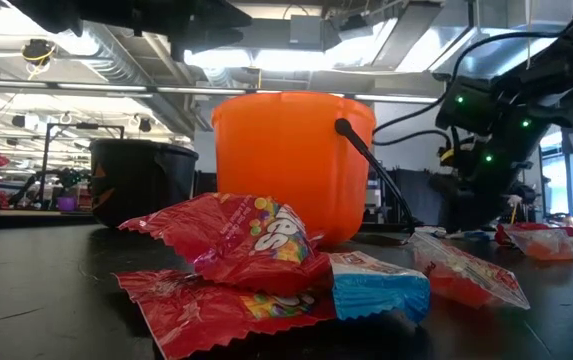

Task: Sort candy
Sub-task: Put the white chocolate into the black bucket

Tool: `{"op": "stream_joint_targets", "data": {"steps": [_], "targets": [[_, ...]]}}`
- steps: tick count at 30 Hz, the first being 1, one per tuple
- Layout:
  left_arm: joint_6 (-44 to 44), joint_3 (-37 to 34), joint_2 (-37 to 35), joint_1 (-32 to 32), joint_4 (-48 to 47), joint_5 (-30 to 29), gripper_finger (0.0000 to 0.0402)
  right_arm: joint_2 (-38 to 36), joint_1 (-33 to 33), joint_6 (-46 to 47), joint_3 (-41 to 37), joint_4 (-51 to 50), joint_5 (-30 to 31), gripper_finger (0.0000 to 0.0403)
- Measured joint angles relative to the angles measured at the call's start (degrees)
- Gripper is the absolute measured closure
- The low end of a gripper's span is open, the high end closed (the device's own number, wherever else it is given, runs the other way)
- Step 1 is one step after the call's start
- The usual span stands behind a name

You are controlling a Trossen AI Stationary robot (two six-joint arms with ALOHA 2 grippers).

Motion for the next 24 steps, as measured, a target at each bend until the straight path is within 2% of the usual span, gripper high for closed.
{"op": "stream_joint_targets", "data": {"steps": [6, 9, 18, 21, 24], "targets": [[-0.02, 0.00, 0.00, -0.87, -0.30, -0.03, 0.0199, 0.93, -0.02, 0.37, -0.11, 1.59, -0.34, 0.0242], [-1.17, 0.00, 0.00, -0.87, -0.67, -0.02, 0.0199, 0.67, -0.08, 0.22, -0.19, 3.34, -3.48, 0.0242], [-2.93, 0.00, 0.00, -1.13, -2.23, -0.51, 0.0199, -0.12, -0.07, -4.86, -0.39, 5.28, -5.10, 0.0243], [-3.05, 0.00, 0.00, -1.13, -2.50, -1.39, 0.0199, -0.12, -0.04, -6.16, -0.39, 5.48, -5.13, 0.0256], [-3.04, 0.00, 0.00, -1.11, -3.03, -2.80, 0.0199, -0.18, -0.02, -7.80, -0.39, 5.67, -5.13, 0.0287]]}}
